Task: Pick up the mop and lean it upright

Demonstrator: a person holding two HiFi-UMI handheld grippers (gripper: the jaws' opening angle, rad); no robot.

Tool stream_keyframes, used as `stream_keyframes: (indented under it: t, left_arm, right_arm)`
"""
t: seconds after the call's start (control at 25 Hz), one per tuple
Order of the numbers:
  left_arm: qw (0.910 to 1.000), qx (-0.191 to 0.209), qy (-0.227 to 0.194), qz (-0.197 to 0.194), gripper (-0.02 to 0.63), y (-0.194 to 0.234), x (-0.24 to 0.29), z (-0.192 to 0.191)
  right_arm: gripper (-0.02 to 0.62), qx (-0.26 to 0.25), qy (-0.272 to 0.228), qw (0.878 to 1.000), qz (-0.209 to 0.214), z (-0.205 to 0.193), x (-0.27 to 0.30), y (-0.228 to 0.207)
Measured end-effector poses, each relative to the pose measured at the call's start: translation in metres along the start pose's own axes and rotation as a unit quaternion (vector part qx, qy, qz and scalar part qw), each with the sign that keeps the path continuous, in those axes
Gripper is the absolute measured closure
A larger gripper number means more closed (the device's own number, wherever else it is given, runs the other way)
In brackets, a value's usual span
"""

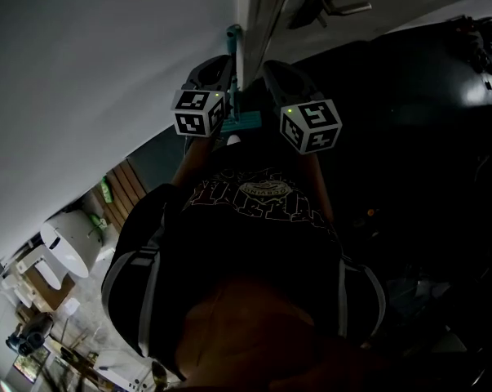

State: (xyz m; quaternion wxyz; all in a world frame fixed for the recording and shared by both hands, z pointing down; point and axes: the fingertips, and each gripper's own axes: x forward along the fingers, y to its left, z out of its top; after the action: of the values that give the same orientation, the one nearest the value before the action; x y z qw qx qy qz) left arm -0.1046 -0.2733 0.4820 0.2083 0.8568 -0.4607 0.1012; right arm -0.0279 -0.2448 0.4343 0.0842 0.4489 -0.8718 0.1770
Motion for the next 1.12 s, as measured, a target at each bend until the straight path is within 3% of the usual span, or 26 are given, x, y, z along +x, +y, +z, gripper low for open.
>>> stream_keyframes:
  t: [0.48,1.12]
  left_arm:
    - [0.9992,0.032,0.02,0.013,0.459,0.021,0.031,-0.007]
    - [0.9966,0.067,0.033,0.035,0.454,0.023,0.063,-0.009]
  right_arm:
    - [0.575,0.008,0.002,1.0,-0.017,-0.003,0.004,-0.005]
    - [0.575,0.016,0.002,0.999,-0.028,-0.006,-0.004,-0.017]
